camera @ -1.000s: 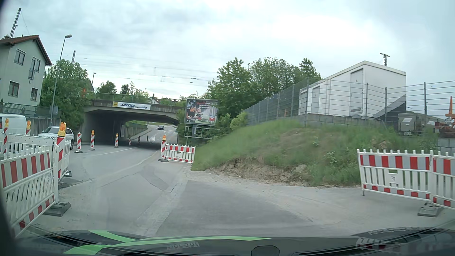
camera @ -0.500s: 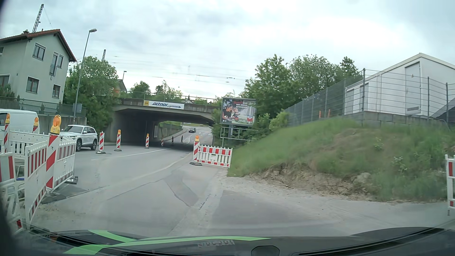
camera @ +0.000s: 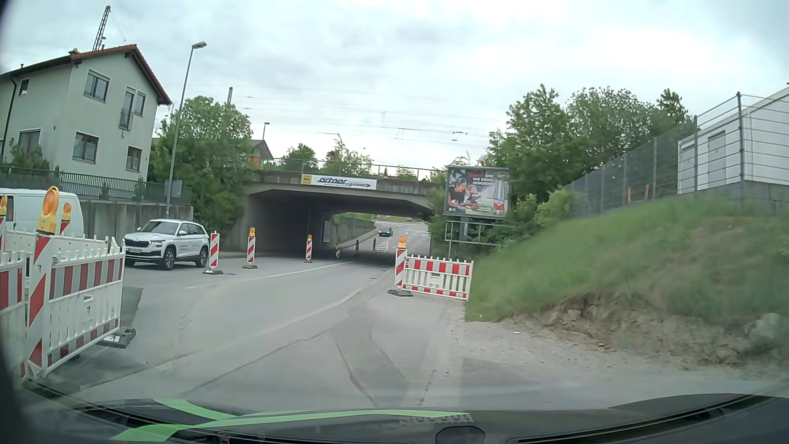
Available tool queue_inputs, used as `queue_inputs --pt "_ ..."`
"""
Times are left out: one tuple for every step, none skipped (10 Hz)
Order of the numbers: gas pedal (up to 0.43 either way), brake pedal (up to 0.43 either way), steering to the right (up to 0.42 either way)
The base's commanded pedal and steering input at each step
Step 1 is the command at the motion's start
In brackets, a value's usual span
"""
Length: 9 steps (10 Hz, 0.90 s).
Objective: Follow the waypoints while adhering to traffic rules and regulations
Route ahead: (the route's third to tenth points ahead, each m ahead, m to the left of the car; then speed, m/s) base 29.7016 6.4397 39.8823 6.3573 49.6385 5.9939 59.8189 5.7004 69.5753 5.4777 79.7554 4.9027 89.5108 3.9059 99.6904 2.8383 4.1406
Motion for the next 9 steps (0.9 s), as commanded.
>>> queue_inputs --pt "0.008 0.0 -0.257" --pt "0.008 0.0 -0.254" --pt "0.008 0.0 -0.252" --pt "0.008 0.0 -0.248" --pt "0.008 0.0 -0.245" --pt "0.008 0.0 -0.238" --pt "0.008 0.0 -0.231" --pt "0.008 0.0 -0.22" --pt "0.008 0.0 -0.21"
